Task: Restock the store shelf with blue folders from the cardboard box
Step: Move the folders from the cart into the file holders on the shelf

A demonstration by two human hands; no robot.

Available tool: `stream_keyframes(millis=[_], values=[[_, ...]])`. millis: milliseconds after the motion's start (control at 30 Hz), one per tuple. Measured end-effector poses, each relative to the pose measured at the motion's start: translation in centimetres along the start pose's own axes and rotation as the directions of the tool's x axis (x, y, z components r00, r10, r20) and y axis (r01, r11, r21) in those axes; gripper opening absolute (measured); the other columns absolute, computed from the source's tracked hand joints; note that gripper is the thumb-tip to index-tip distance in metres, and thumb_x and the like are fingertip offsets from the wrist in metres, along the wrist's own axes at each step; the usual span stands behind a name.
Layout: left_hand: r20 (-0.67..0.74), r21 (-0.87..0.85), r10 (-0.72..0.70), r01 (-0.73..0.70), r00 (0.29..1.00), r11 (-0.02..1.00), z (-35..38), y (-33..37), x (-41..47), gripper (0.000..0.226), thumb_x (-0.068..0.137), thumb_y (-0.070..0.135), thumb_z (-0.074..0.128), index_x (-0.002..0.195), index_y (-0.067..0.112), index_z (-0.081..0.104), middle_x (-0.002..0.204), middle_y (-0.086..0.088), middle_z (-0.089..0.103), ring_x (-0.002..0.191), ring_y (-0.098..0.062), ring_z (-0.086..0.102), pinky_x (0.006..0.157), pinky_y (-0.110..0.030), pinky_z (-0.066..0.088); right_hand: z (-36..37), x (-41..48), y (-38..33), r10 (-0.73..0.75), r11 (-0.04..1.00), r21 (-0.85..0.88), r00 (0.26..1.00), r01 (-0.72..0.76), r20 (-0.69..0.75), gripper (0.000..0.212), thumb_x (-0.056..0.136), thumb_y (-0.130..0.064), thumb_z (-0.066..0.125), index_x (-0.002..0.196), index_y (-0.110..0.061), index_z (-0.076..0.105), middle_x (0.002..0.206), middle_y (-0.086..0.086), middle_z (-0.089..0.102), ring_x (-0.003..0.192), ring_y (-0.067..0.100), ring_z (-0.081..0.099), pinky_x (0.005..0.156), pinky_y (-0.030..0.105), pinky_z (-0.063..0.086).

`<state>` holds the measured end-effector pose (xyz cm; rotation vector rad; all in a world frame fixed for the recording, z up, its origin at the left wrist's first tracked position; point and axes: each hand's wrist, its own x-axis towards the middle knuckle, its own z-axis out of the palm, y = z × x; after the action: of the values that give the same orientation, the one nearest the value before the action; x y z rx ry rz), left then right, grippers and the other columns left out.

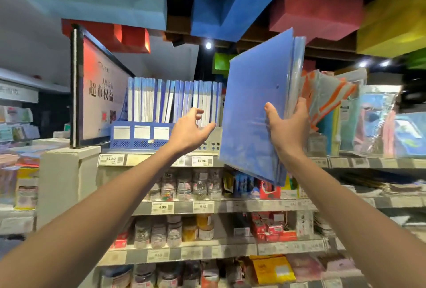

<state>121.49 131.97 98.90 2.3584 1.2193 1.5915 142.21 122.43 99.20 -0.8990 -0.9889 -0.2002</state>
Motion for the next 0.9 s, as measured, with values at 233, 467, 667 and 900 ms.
stream_keyframes(millis=[233, 467, 667, 900], values=[[-0.020, 0.181, 0.176, -0.170, 0.984, 0.969, 5.8, -5.5, 9.5, 0.060, 0.095, 0.048, 0.060, 0.146, 0.018, 0.047, 0.145, -0.003, 0.056, 0.130, -0.022, 0.055, 0.107, -0.046, 0.047, 6.4, 7.0, 4.4, -0.116, 0.988, -0.110, 0.990, 0.107, -0.078, 0.029, 0.088, -0.036, 0.071, 0.105, -0.021, 0.052, 0.085, -0.019, 0.059, 0.080, 0.014, 0.063, 0.078, 0.042, 0.056], [0.042, 0.398, 0.329, -0.318, 0.943, 0.860, 11.0, -10.1, 17.7, 0.059, 0.096, 0.047, 0.056, 0.151, 0.029, 0.043, 0.156, -0.012, 0.042, 0.147, -0.029, 0.034, 0.121, -0.048, 0.026, 12.7, 13.0, 8.9, -0.130, 0.986, -0.116, 0.985, 0.117, -0.113, 0.034, 0.091, -0.034, 0.068, 0.114, -0.014, 0.053, 0.093, -0.011, 0.058, 0.081, 0.009, 0.053, 0.074, 0.029, 0.042], [0.066, 0.501, 0.366, -0.348, 0.928, 0.792, 14.0, -11.9, 22.5, 0.059, 0.100, 0.049, 0.049, 0.155, 0.036, 0.034, 0.168, -0.017, 0.011, 0.156, -0.033, 0.005, 0.126, -0.049, 0.010, 16.7, 16.9, 11.7, -0.106, 0.989, -0.113, 0.988, 0.093, -0.114, 0.036, 0.092, -0.035, 0.066, 0.116, -0.012, 0.051, 0.097, -0.010, 0.055, 0.085, 0.013, 0.045, 0.070, 0.024, 0.033], [0.088, 0.606, 0.418, -0.382, 0.904, 0.698, 15.2, -13.0, 23.8, 0.062, 0.103, 0.053, 0.038, 0.160, 0.038, 0.018, 0.168, -0.017, -0.012, 0.155, -0.032, -0.016, 0.125, -0.048, 0.002, 18.3, 17.5, 13.6, -0.069, 0.996, -0.061, 0.995, 0.064, -0.079, 0.033, 0.091, -0.031, 0.067, 0.113, -0.011, 0.052, 0.094, -0.006, 0.056, 0.084, 0.015, 0.048, 0.071, 0.030, 0.040]])
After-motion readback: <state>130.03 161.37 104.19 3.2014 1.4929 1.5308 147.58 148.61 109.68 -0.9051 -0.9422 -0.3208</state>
